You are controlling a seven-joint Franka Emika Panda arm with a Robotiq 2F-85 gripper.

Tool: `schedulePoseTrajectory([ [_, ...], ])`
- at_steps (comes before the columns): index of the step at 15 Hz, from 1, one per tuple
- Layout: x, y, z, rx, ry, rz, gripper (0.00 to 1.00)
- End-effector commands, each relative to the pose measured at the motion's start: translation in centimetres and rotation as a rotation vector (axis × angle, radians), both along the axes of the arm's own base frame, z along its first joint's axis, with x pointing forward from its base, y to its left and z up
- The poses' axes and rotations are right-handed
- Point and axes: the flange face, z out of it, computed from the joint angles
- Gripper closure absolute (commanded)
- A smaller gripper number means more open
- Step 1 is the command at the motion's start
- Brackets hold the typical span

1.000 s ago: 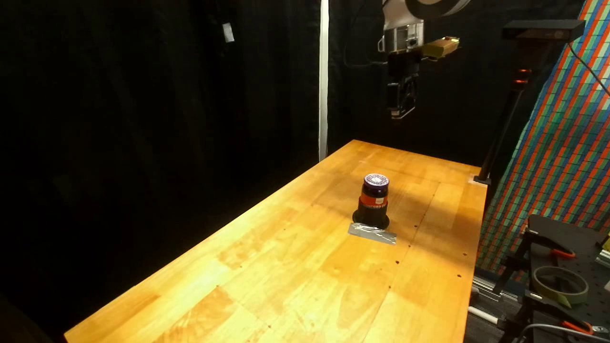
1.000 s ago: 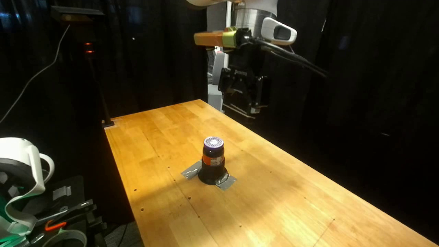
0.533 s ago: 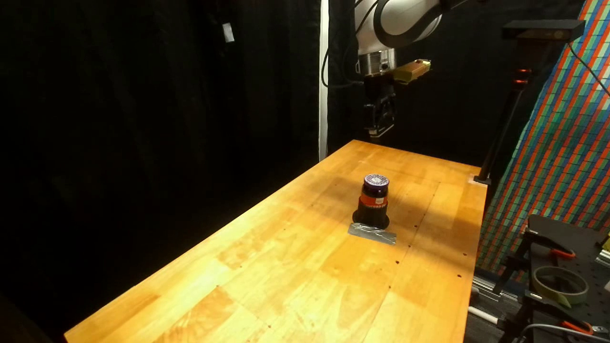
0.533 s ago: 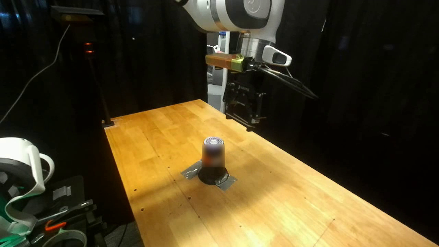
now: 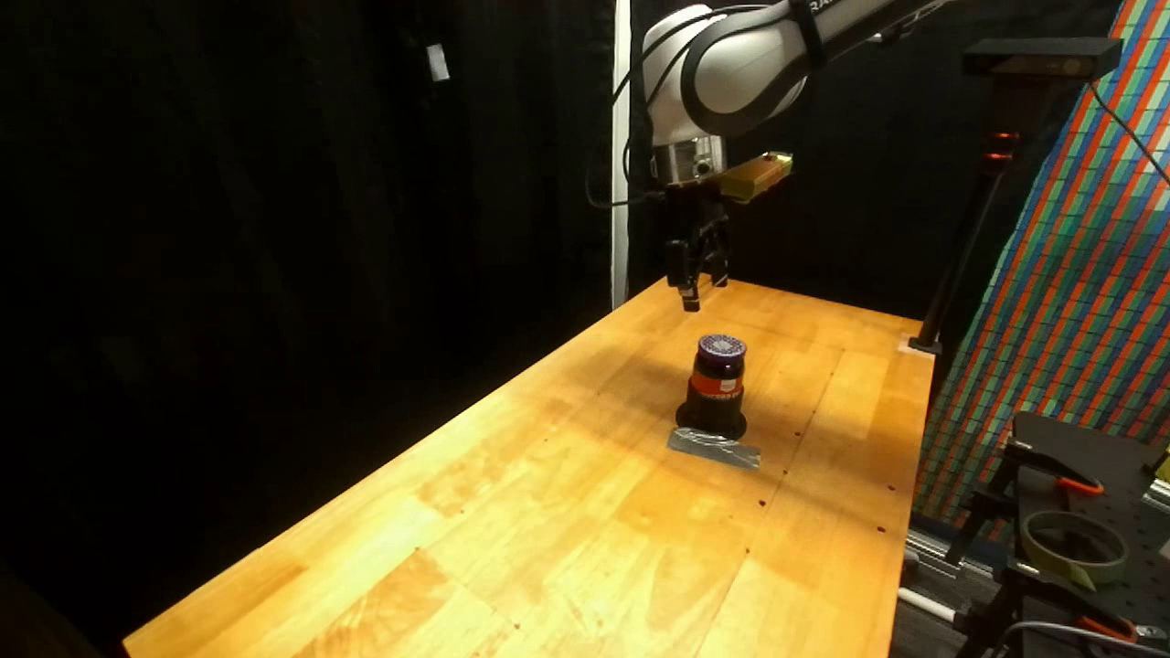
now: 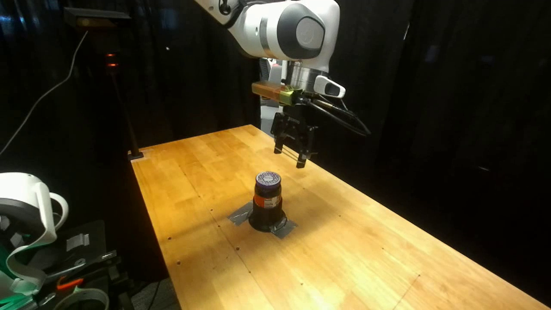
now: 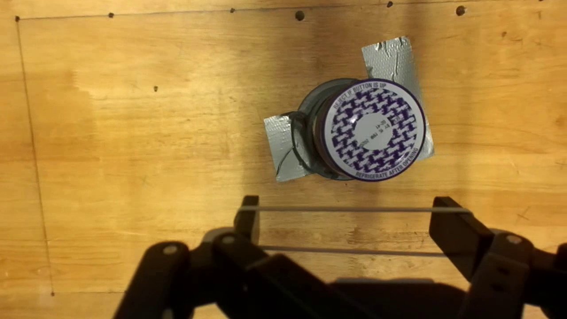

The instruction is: Put the rubber band around the brown cup

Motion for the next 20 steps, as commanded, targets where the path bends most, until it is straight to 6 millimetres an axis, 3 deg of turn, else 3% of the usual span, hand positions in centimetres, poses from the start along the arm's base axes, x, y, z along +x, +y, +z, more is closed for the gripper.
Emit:
schedulePoseTrajectory([
  [1,1.3,1.4,-1.2,-0.003,-0.023,-0.021,0.0],
  [11,1.0,1.7,-5.8,-0.002,0.047,-0.027,0.0],
  [20,0.2,1.3,-8.0,-0.007,0.094,-0.032,0.0],
])
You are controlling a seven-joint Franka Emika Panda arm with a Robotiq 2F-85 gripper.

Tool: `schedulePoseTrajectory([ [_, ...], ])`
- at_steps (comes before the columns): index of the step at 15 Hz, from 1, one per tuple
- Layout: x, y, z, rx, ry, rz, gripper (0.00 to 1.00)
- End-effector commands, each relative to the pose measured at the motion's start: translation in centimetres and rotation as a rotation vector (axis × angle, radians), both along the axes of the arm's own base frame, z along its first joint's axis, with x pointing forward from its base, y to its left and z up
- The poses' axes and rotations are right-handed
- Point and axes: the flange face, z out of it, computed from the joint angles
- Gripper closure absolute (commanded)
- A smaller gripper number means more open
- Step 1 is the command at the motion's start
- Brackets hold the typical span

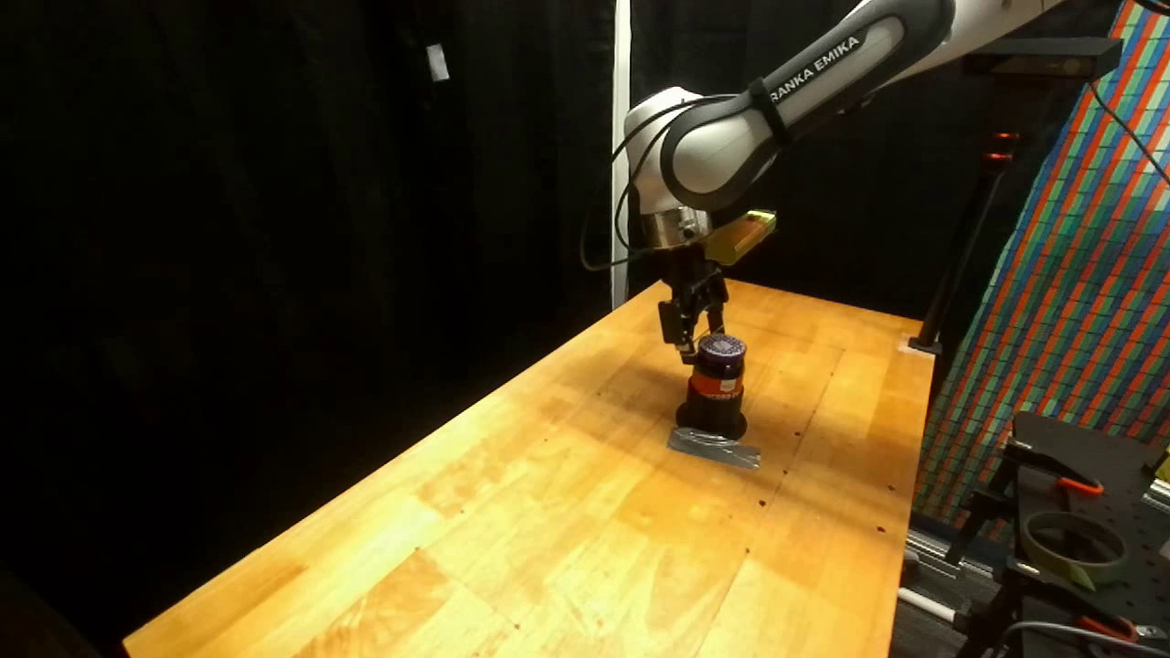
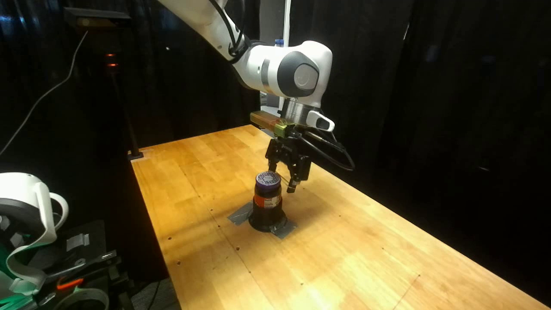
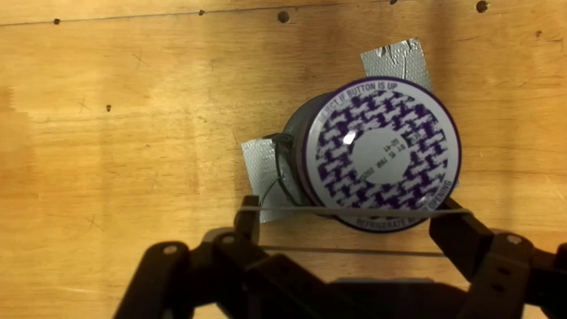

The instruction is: Put the rubber band around the brown cup

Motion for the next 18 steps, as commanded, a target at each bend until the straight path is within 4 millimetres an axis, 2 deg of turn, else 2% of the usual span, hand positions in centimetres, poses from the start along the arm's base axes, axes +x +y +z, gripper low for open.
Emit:
schedulePoseTrajectory([
  [1,-0.3,-0.1,0.0,0.008,0.018,-0.014,0.0],
  [10,-2.5,-0.5,2.3,0.016,0.048,-0.002,0.0],
  [18,-5.6,-0.4,1.0,0.026,0.067,0.01,0.0],
])
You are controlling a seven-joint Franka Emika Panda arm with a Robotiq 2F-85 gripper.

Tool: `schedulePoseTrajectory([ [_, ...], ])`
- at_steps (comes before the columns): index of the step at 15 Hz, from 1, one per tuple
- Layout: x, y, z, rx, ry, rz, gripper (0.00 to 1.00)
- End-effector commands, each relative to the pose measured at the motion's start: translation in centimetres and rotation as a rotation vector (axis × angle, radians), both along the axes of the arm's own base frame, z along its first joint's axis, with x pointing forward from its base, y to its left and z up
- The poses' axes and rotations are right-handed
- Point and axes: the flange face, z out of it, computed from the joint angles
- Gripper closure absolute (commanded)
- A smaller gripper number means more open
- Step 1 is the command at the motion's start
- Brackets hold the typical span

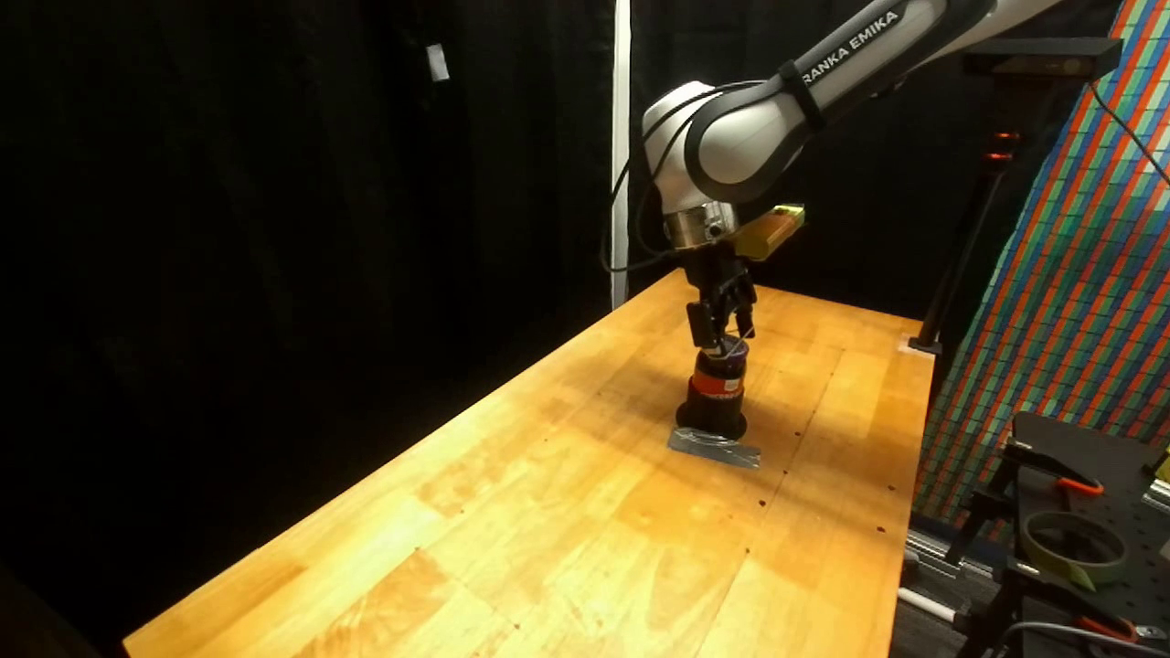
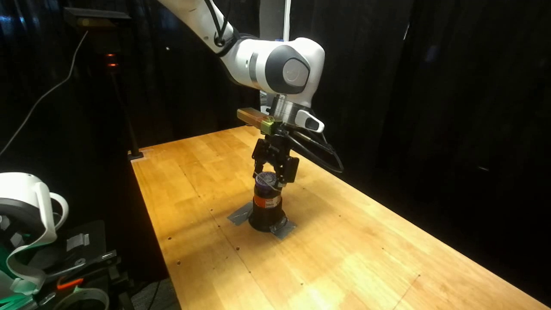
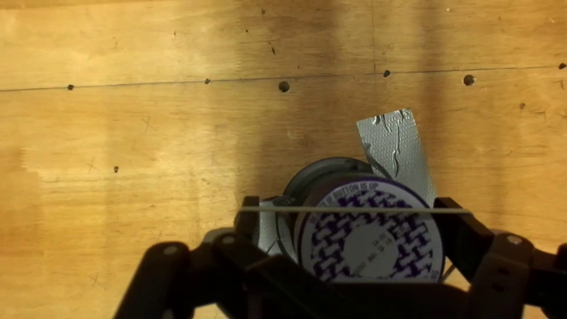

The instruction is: Put the rubber band around the brown cup

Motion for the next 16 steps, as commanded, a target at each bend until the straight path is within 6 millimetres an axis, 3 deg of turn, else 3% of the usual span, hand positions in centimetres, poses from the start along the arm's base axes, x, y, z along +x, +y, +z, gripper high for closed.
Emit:
schedulePoseTrajectory([
  [1,-2.3,-0.2,0.1,0.023,-0.004,0.004,0.0],
  [10,-4.6,0.1,-1.0,0.008,-0.216,-0.038,0.0],
  [16,-6.2,-1.0,1.1,0.011,-0.232,-0.041,0.0],
])
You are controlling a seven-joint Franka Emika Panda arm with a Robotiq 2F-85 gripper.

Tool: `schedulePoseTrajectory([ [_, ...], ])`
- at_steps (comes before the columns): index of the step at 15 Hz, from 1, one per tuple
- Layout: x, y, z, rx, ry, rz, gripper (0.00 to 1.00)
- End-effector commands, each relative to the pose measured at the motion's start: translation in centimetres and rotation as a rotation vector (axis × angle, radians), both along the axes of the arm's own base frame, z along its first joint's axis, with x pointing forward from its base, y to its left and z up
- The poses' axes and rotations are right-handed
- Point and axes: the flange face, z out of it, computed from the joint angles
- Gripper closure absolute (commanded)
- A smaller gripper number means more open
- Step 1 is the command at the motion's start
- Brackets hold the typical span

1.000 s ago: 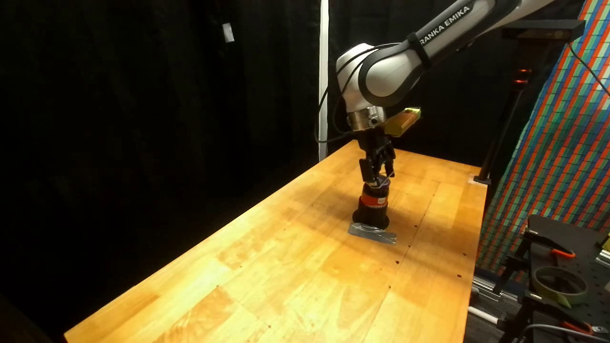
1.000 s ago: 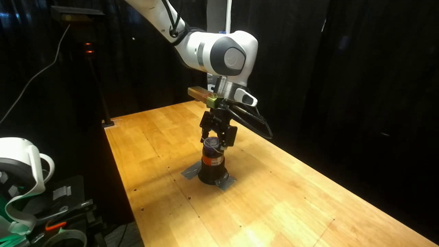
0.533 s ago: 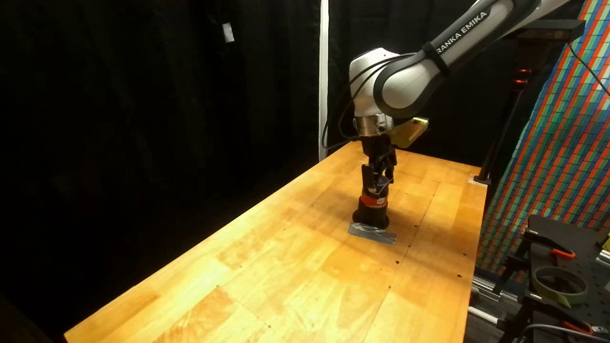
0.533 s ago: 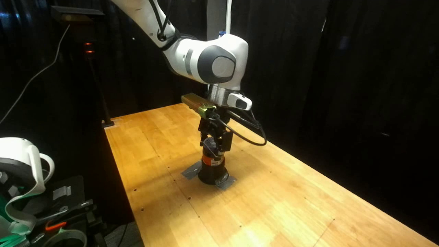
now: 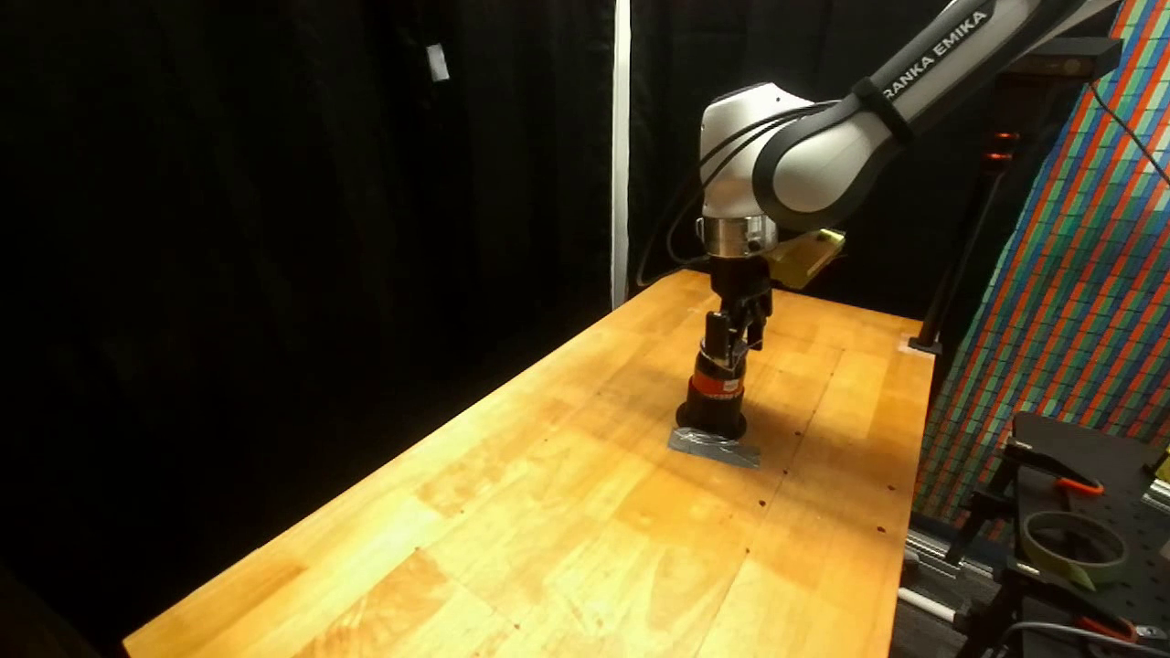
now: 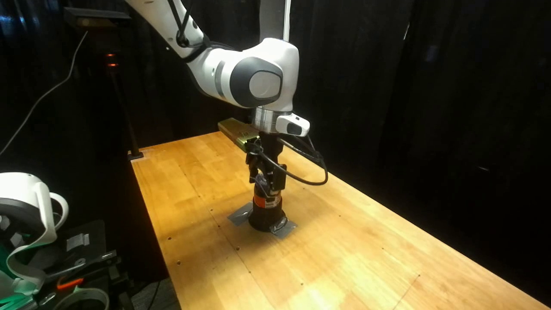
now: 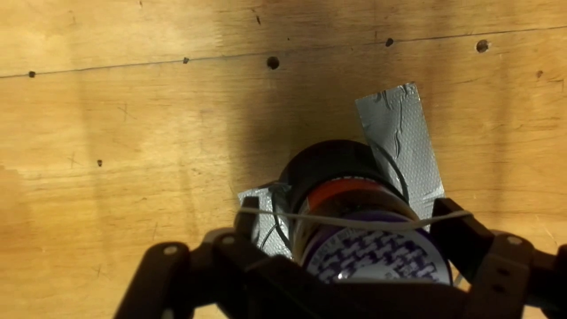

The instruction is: Put the rubber band around the brown cup

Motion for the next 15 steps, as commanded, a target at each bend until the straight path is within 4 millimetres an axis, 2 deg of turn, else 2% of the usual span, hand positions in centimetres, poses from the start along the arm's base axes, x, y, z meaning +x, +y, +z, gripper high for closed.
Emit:
schedulePoseTrajectory([
  [1,-2.1,-1.0,1.6,-0.009,-0.01,-0.006,0.0],
  [4,-2.8,-1.1,1.5,-0.008,-0.011,-0.01,0.0],
  [10,-4.0,-0.5,-0.8,-0.027,-0.088,-0.002,0.0],
  [15,-3.7,0.1,-1.2,-0.045,-0.188,-0.027,0.0],
])
